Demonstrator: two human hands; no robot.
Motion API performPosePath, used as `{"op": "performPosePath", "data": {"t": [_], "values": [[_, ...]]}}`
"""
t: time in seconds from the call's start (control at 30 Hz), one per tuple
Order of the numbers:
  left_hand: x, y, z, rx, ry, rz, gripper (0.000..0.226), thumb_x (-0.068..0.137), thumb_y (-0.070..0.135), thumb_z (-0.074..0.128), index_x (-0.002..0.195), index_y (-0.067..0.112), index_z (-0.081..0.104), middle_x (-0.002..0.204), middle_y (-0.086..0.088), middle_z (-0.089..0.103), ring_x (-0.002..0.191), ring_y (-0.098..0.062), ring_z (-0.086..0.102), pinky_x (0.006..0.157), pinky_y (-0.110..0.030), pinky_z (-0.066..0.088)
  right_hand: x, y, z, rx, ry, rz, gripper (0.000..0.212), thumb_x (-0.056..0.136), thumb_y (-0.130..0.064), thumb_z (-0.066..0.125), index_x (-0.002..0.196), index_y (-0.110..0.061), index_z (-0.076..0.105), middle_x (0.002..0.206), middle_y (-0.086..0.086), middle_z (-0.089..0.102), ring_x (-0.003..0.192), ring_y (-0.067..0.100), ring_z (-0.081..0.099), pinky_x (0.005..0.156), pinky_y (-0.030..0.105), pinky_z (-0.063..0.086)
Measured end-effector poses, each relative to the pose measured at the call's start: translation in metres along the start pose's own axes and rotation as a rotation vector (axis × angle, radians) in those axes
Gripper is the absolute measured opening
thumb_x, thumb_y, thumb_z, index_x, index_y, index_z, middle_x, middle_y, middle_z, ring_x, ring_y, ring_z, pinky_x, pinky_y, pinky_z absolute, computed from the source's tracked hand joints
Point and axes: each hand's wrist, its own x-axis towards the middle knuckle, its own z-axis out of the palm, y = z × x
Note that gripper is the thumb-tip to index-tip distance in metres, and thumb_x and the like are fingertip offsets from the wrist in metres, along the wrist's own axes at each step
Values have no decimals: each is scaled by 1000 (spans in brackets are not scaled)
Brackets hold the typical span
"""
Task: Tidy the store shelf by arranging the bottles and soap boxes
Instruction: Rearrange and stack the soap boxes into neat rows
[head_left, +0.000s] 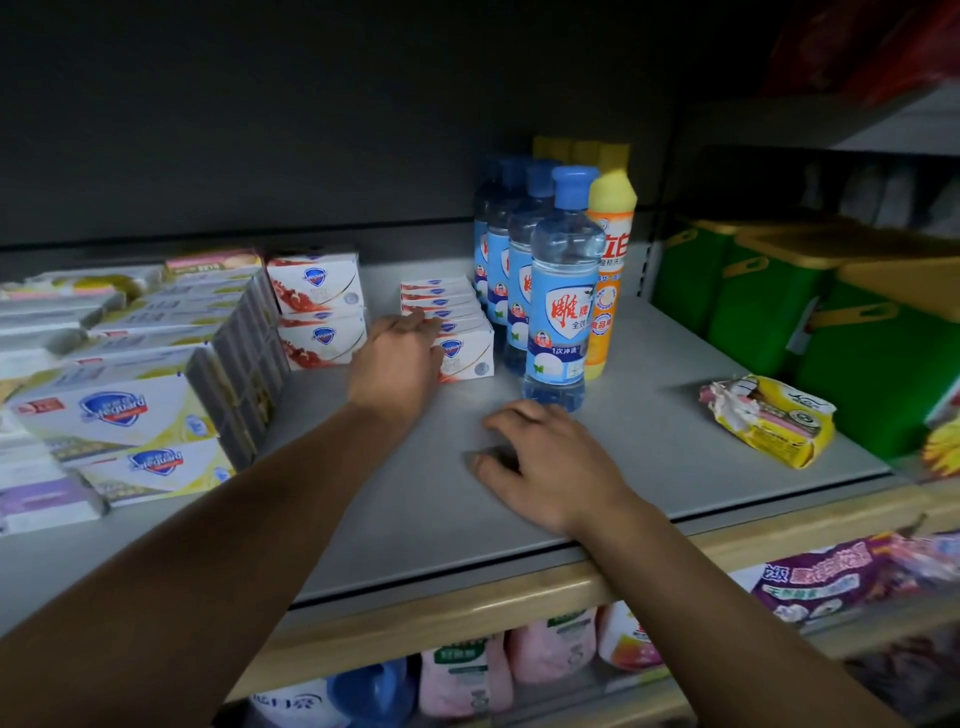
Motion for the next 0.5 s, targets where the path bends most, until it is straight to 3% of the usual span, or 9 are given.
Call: {"op": "performPosePath", "data": {"t": [0.23,0.33,0.5], "values": [[2,1,-1,3,-20,-6,42,97,25,48,139,20,51,144,-3,50,134,-26,38,104,-46,43,1,0,1,8,1,5,54,92,-59,44,132,-24,55,133,-3,52,120,25,47,102,35,41],[2,3,-7,19,-11,-10,42,94,24,51,136,20,55,135,-6,56,126,-28,46,96,-41,47,0,0,1,16,8,11,51,91,-58,44,127,-24,57,130,-3,54,117,25,48,100,36,42],[11,11,-35,86,-168,-24,47,89,39,56,132,21,55,126,-10,61,115,-31,54,92,-41,50,0,-2,-4,26,-4,17,51,92,-57,48,129,-23,57,131,-3,53,119,24,48,103,34,40]]}}
